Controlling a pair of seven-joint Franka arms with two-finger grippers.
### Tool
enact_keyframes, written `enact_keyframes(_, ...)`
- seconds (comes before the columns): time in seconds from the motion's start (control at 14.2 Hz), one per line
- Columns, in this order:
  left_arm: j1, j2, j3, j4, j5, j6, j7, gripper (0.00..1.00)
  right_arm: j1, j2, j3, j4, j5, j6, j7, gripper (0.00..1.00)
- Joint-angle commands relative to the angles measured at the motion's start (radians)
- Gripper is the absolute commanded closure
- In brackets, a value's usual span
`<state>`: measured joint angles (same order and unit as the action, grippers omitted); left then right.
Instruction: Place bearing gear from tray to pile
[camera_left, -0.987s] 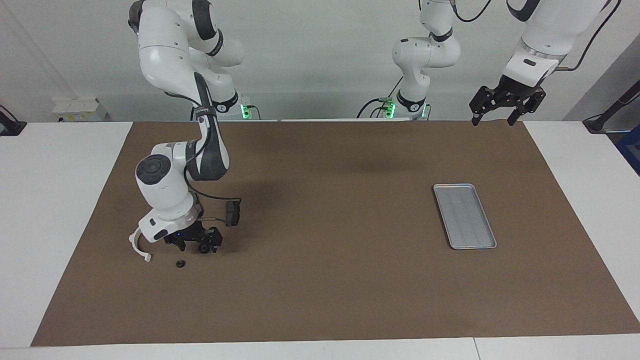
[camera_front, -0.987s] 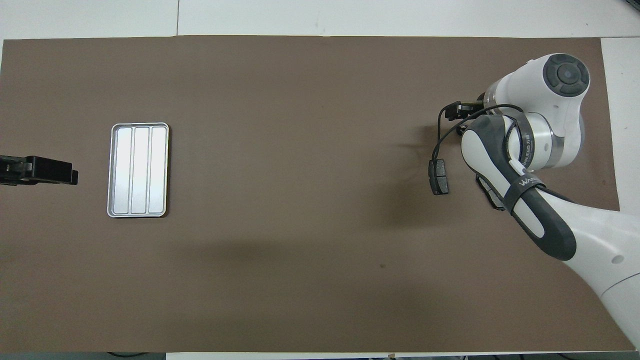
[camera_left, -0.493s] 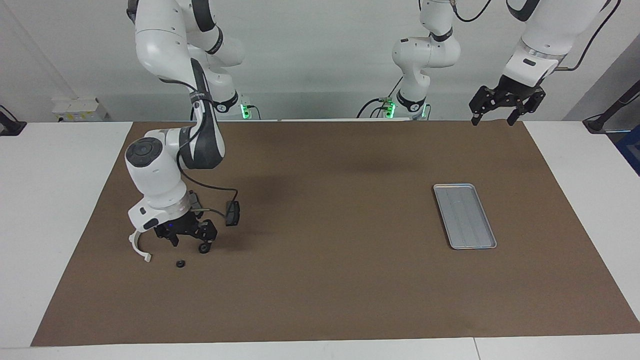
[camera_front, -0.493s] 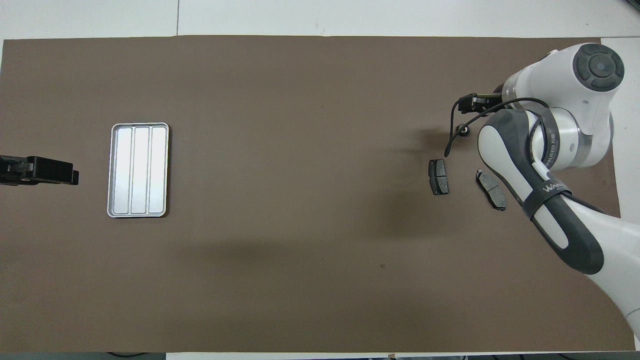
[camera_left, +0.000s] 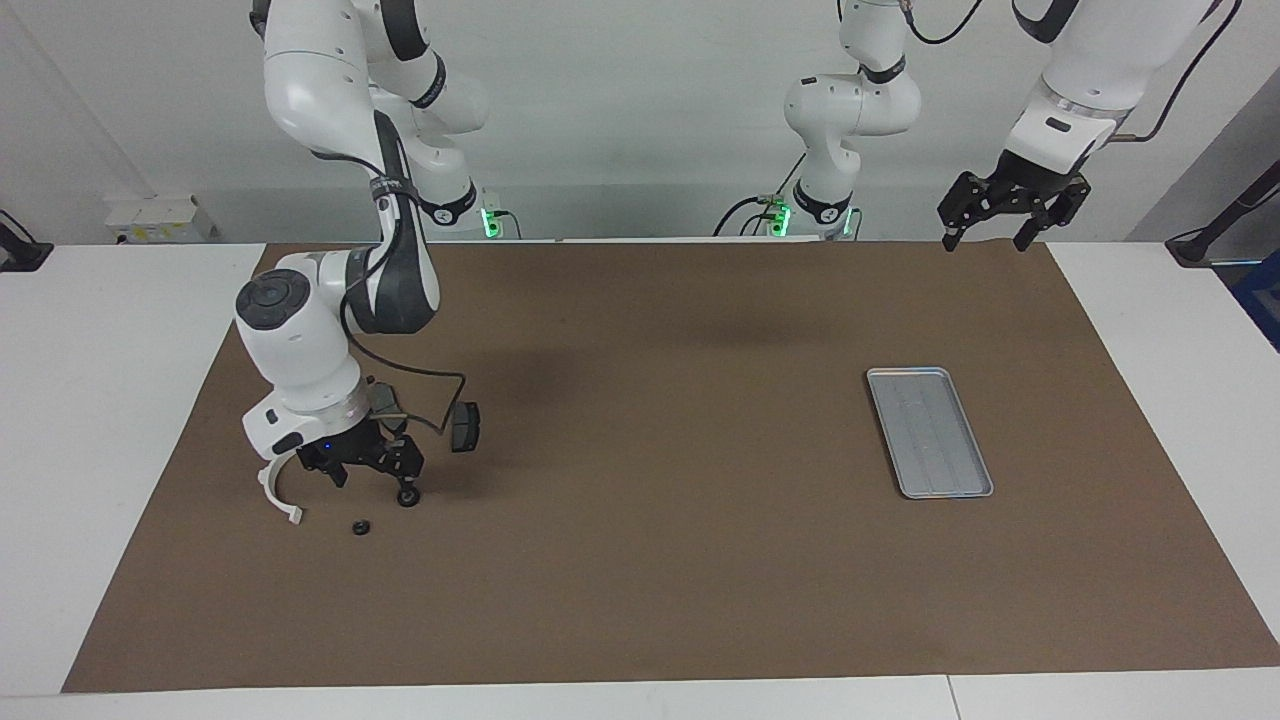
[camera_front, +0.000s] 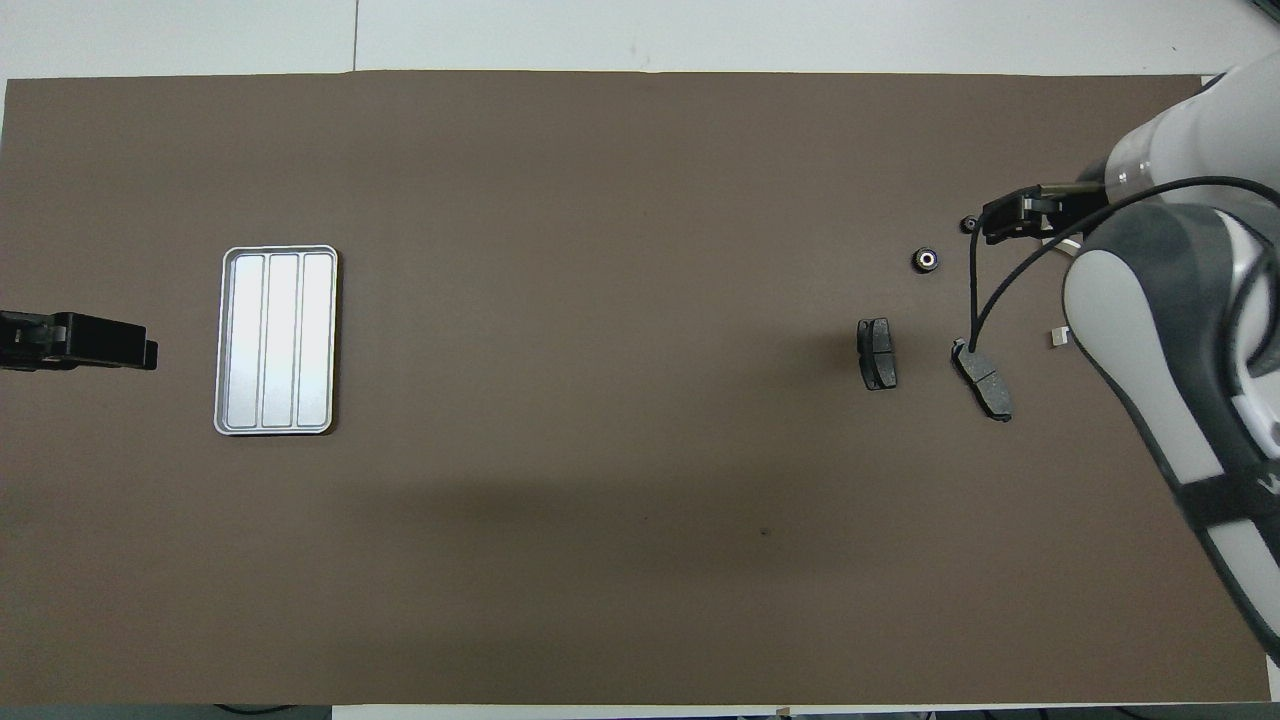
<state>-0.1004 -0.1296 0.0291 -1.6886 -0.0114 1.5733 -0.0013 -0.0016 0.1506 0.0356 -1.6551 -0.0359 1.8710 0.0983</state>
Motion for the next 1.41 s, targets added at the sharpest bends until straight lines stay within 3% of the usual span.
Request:
enact_keyframes(0.0, -0.013, 0.001, 0.006, 0.003, 0.019, -0.004, -0.009, 0.0, -0.008, -0.124, 0.004, -0.029, 0.005, -0.113, -0.109, 0.0)
enact_keyframes(0.28, -0.013, 0.001, 0.006, 0.003, 0.018, -0.004, -0.009, 0.0, -0.011, -0.256, 0.009, -0.029, 0.034, -0.274, -0.109, 0.0)
enact_keyframes(0.49, -0.013, 0.001, 0.006, 0.003, 0.019, -0.006, -0.009, 0.0, -0.021, -0.275, 0.013, -0.022, 0.039, -0.371, -0.109, 0.0)
enact_keyframes(1.34, -0.012, 0.001, 0.006, 0.003, 0.019, -0.006, -0.009, 0.0, -0.006, -0.273, 0.013, -0.02, 0.039, -0.388, -0.103, 0.0)
